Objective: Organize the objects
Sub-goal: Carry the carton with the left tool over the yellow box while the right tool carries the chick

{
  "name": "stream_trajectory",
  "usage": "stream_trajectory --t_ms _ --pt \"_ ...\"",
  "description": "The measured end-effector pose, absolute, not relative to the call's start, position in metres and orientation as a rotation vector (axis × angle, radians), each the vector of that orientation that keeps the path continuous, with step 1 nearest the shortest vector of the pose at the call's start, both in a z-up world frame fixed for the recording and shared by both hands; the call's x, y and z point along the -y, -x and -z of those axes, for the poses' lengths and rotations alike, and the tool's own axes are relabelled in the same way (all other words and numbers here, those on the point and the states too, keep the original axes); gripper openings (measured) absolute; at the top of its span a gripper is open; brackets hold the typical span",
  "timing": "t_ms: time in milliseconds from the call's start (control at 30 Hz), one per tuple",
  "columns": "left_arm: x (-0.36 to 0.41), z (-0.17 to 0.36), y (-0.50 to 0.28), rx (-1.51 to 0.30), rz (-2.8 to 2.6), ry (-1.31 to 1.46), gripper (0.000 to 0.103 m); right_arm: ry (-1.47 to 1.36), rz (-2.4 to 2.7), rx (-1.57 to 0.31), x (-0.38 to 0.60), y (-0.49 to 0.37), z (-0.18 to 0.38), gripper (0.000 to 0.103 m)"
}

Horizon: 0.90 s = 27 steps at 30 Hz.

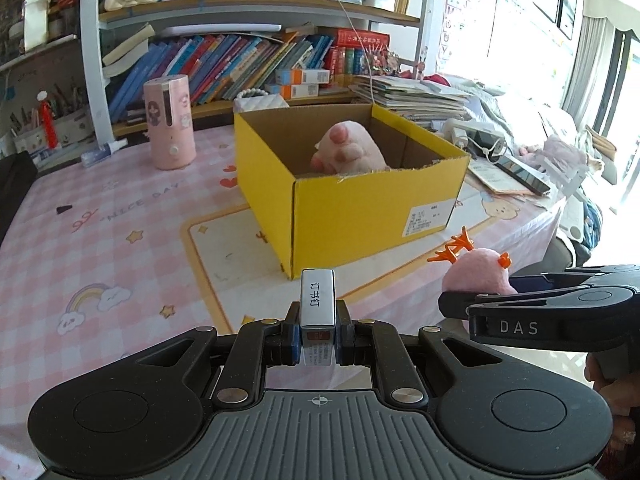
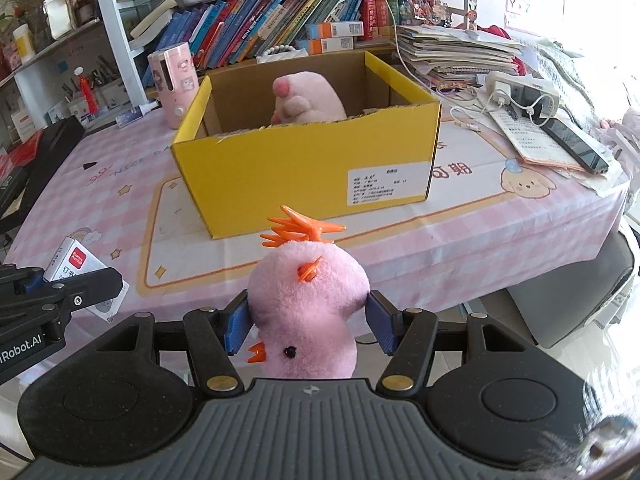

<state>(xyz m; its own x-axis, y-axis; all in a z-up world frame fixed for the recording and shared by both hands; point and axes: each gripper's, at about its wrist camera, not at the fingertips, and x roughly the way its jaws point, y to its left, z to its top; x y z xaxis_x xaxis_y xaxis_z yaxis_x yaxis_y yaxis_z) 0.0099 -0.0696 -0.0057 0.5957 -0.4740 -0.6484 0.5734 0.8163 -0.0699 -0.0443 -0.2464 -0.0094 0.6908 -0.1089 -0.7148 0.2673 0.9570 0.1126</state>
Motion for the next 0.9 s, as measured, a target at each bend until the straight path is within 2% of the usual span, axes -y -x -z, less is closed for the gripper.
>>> stream_trajectory --t_ms 267,567,900 --pt "0.093 -0.008 -0.027 -0.643 0.593 -0.152 0.013 -0.197 0.204 -0.737 0.27 0.024 -0.003 0.058" --pt "0.134 -0.035 -0.055 -0.539 0.583 -0.14 0.013 -0.158 0.179 -0.598 0.309 -0.008 -0.042 0.058" --pt "0.181 -0.04 -0.084 -0.521 0.532 -0.132 0.013 -0.111 0.12 -0.528 0.352 -0.055 -0.059 0.058"
